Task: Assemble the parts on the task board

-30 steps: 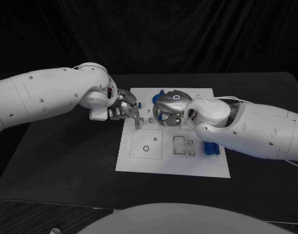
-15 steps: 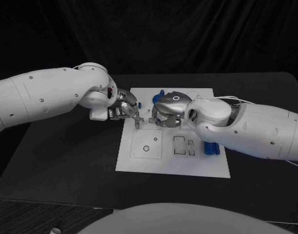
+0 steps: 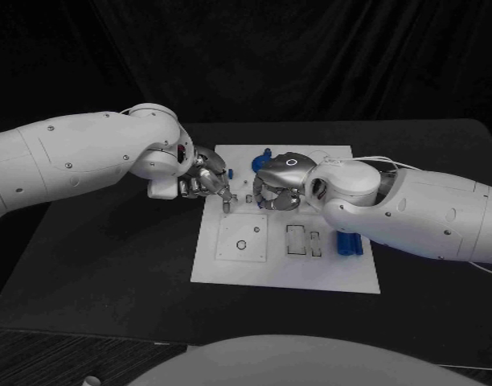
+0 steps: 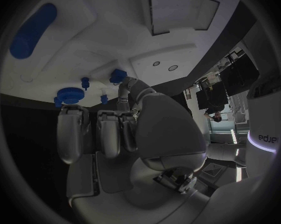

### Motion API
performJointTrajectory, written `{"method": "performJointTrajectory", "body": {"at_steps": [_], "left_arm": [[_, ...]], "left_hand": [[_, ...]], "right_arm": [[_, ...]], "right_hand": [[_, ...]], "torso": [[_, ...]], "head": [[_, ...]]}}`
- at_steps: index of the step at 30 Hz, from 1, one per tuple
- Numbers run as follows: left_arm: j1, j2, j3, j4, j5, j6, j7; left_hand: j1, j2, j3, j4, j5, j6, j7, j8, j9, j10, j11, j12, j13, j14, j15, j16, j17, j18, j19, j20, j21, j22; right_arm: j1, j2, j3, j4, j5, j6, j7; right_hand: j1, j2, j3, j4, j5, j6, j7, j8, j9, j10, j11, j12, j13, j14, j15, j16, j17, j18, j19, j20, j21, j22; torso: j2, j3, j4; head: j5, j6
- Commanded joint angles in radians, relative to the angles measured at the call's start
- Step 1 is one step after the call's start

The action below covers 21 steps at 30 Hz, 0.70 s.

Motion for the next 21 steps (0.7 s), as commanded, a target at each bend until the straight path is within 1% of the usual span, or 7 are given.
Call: {"method": "performJointTrajectory", "body": {"at_steps": [1, 5, 6, 7, 12, 16, 21], "left_arm": [[-0.003, 0.001, 0.001, 0.001, 0.007, 0.008, 0.013], [-0.003, -0.002, 0.001, 0.003, 0.007, 0.005, 0.015], [-0.003, -0.003, 0.001, 0.003, 0.007, 0.004, 0.015], [-0.003, -0.004, 0.001, 0.004, 0.007, 0.003, 0.016], [-0.003, -0.006, 0.001, 0.004, 0.007, 0.002, 0.016], [-0.003, -0.006, 0.001, 0.005, 0.007, 0.002, 0.017], [-0.003, -0.006, 0.001, 0.005, 0.007, 0.002, 0.017]], "left_hand": [[0.005, 0.004, 0.002, -0.006, 0.006, 0.001, 0.006, -0.004, -0.001, 0.108, 0.007, 0.003, 0.263, 0.102, 0.007, 0.003, 0.263, 0.016, 0.024, 0.008, -0.005, 0.19], [0.005, 0.004, 0.002, -0.006, 0.006, 0.001, 0.006, -0.004, -0.001, 0.108, 0.007, 0.003, 0.263, 0.102, 0.007, 0.003, 0.263, 0.016, 0.024, 0.008, -0.005, 0.19], [0.005, 0.004, 0.002, -0.006, 0.006, 0.001, 0.006, -0.004, -0.001, 0.108, 0.007, 0.003, 0.263, 0.102, 0.007, 0.003, 0.263, 0.016, 0.024, 0.008, -0.005, 0.19], [0.005, 0.004, 0.002, -0.006, 0.006, 0.001, 0.006, -0.004, -0.001, 0.108, 0.007, 0.003, 0.263, 0.102, 0.007, 0.003, 0.263, 0.016, 0.024, 0.008, -0.005, 0.19], [0.005, 0.004, 0.003, -0.007, 0.006, 0.001, 0.006, -0.004, -0.001, 0.108, 0.007, 0.003, 0.263, 0.102, 0.007, 0.003, 0.263, 0.016, 0.023, 0.008, -0.006, 0.189], [0.005, 0.004, 0.003, -0.007, 0.006, 0.001, 0.006, -0.004, -0.001, 0.108, 0.007, 0.003, 0.263, 0.102, 0.007, 0.003, 0.263, 0.016, 0.023, 0.008, -0.006, 0.189], [0.005, 0.004, 0.003, -0.007, 0.006, 0.001, 0.006, -0.004, -0.001, 0.108, 0.007, 0.003, 0.263, 0.102, 0.007, 0.003, 0.263, 0.016, 0.023, 0.008, -0.006, 0.189]], "right_arm": [[-0.001, -0.01, 0.0, 0.011, 0.002, -0.03, 0.029], [0.006, -0.031, 0.0, 0.034, 0.002, -0.102, 0.063], [0.01, -0.039, 0.0, 0.042, 0.002, -0.122, 0.073], [0.013, -0.045, 0.0, 0.049, 0.002, -0.136, 0.08], [0.027, -0.086, 0.0, 0.087, 0.002, -0.185, 0.107], [0.029, -0.105, 0.0, 0.099, 0.002, -0.189, 0.107], [0.022, -0.111, 0.0, 0.097, 0.0, -0.17, 0.074]], "right_hand": [[-0.012, -0.011, -0.003, 0.016, -0.054, -0.026, -0.004, -0.021, -0.015, 0.104, 0.0, 0.001, 0.26, 0.09, -0.002, -0.007, 0.213, 0.015, 0.037, 0.002, -0.002, 0.221], [-0.036, -0.028, -0.026, 0.067, -0.169, -0.064, -0.002, -0.066, -0.062, 0.106, -0.001, 0.003, 0.263, 0.093, -0.003, -0.002, 0.222, 0.012, 0.045, 0.0, 0.011, 0.226], [-0.038, -0.03, -0.029, 0.073, -0.178, -0.061, -0.003, -0.067, -0.065, 0.106, -0.001, 0.003, 0.263, 0.093, -0.003, -0.002, 0.223, 0.011, 0.047, 0.0, 0.014, 0.227], [-0.044, -0.036, -0.04, 0.093, -0.218, -0.058, -0.004, -0.07, -0.073, 0.106, -0.002, 0.003, 0.263, 0.094, -0.003, 0.0, 0.227, 0.009, 0.05, -0.001, 0.02, 0.229], [-0.032, -0.055, -0.073, 0.162, -0.296, -0.057, -0.01, -0.08, -0.099, 0.106, -0.006, 0.003, 0.263, 0.095, -0.007, 0.0, 0.227, 0.009, 0.052, -0.004, 0.024, 0.23], [-0.024, -0.058, -0.079, 0.178, -0.307, -0.06, -0.01, -0.083, -0.105, 0.106, -0.007, 0.003, 0.263, 0.094, -0.007, -0.001, 0.225, 0.009, 0.051, -0.004, 0.021, 0.229], [0.003, -0.059, -0.08, 0.186, -0.295, -0.052, -0.007, -0.081, -0.111, 0.106, -0.005, 0.003, 0.263, 0.094, -0.006, -0.001, 0.224, 0.01, 0.049, -0.004, 0.017, 0.228]], "torso": [[0.0, -0.0001, 0.0], [0.0, 0.0001, -0.0007], [0.0, 0.0001, -0.0003], [0.0, 0.0002, 0.0002], [0.0, -0.0005, -0.0002], [-0.001, -0.0011, 0.0001], [-0.001, 0.0006, -0.0005]], "head": [[0.002, 0.0], [0.005, 0.0], [0.005, 0.0], [0.005, 0.0], [0.006, 0.0], [0.006, 0.0], [0.004, 0.0]]}}
